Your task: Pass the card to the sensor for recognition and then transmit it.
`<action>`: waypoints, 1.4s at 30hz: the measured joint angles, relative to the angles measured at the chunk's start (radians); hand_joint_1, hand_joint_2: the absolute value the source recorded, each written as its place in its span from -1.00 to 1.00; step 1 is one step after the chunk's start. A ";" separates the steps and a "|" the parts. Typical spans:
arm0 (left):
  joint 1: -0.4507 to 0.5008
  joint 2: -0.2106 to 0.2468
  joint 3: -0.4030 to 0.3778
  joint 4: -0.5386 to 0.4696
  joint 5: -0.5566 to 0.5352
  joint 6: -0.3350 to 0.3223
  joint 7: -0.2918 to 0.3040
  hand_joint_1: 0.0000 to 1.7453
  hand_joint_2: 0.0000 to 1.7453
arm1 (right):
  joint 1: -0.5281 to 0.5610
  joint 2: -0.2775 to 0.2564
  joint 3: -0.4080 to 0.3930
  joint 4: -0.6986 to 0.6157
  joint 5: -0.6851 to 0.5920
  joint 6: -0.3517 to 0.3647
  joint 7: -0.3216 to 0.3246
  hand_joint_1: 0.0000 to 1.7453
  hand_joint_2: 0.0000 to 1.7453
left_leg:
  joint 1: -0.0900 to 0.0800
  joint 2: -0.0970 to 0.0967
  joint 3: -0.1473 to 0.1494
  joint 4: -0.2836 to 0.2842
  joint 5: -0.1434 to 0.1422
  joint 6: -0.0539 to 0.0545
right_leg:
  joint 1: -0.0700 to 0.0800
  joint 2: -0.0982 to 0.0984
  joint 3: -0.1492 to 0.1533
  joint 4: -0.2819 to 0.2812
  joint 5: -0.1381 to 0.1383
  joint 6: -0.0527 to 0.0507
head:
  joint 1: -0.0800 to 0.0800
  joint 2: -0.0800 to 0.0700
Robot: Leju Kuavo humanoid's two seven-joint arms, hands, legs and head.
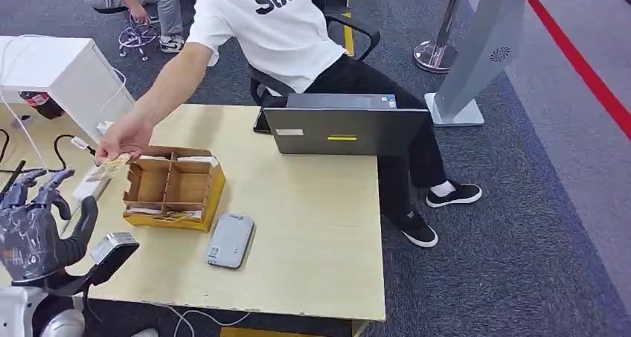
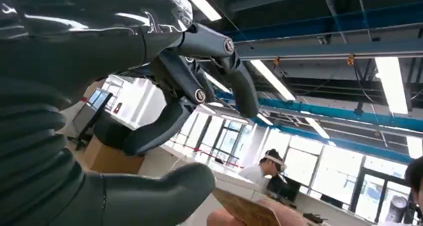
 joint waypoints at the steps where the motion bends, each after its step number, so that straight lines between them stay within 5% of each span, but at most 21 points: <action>1: -0.005 0.002 -0.003 0.004 0.001 0.002 0.000 1.00 1.00 | 0.000 0.000 0.000 0.001 0.000 0.001 0.000 -1.00 1.00 | 0.000 0.000 0.000 0.000 0.000 0.000 | 0.000 0.000 0.000 0.000 0.000 0.000 | 0.000 0.000; 17: -0.033 0.005 -0.020 0.028 0.010 0.008 -0.002 1.00 1.00 | -0.004 -0.003 0.000 0.002 -0.002 0.003 -0.001 -1.00 1.00 | 0.000 0.000 0.000 0.000 0.000 0.000 | 0.000 0.000 0.000 0.000 0.000 0.000 | 0.000 0.000; 18: -0.035 0.005 -0.021 0.029 0.013 0.008 -0.003 -0.64 1.00 | -0.004 -0.003 0.000 0.003 -0.003 0.003 -0.002 -1.00 1.00 | 0.000 0.000 0.000 0.000 0.000 0.000 | 0.000 0.000 0.000 0.000 0.000 0.000 | 0.000 0.000; 19: -0.039 0.005 -0.023 0.031 0.019 0.008 -0.005 -1.00 1.00 | -0.004 -0.003 0.000 0.003 -0.003 0.003 -0.003 -1.00 1.00 | 0.000 0.000 0.000 0.000 0.000 0.000 | 0.000 0.000 0.000 0.000 0.000 0.000 | 0.000 0.000; 42: -0.060 0.004 -0.059 0.048 0.042 0.010 0.004 -1.00 1.00 | -0.006 -0.008 0.000 0.004 0.000 0.000 -0.001 -1.00 1.00 | 0.000 0.000 0.000 0.000 0.000 0.000 | 0.000 0.000 0.000 0.000 0.000 0.000 | 0.000 0.000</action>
